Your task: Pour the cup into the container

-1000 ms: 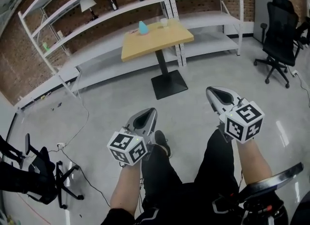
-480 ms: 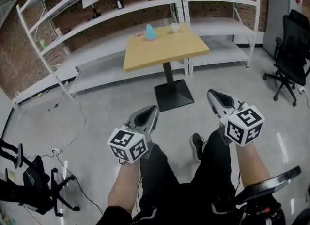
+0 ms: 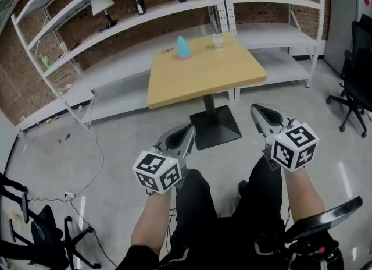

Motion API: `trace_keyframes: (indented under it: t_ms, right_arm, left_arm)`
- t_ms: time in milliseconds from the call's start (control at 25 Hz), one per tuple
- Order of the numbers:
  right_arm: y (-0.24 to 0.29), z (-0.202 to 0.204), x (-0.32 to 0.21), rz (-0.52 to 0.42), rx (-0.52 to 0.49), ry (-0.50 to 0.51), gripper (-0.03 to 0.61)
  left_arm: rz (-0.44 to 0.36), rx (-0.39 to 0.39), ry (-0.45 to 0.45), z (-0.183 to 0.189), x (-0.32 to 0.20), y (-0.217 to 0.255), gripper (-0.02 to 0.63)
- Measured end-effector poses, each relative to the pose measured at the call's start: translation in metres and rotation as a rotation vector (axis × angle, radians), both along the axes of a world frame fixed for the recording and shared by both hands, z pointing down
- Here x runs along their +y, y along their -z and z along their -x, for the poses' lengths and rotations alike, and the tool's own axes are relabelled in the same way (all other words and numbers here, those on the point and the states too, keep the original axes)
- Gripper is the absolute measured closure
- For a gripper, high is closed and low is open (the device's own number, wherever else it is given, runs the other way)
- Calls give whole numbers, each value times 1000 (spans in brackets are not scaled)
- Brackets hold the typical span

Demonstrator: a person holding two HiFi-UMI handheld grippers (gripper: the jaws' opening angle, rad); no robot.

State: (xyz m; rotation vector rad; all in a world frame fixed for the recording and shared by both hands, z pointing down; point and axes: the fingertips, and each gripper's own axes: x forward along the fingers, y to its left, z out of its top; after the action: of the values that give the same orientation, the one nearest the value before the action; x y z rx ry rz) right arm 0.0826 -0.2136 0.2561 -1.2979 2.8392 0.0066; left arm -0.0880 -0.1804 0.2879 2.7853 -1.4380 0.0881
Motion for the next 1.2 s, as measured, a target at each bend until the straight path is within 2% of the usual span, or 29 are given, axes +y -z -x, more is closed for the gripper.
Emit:
trace_keyframes:
  t_ms: [280,520,920,1200]
  right_arm:
    - [11,18,-95,-22,4,-5,575]
    - [10,38,-175,-16,17,-33,575]
    - [6,63,-305,8,30,-57,575]
    - [-8,71,-396,52,17,-58,565]
  left_arm:
    - [-24,11,-6,19,-90,15,612]
    - [-30,59,-14,41,-177,14,612]
    - [-33,40,-44,71,-309,19,612]
    - [10,-12,-137,73,-389,14,612]
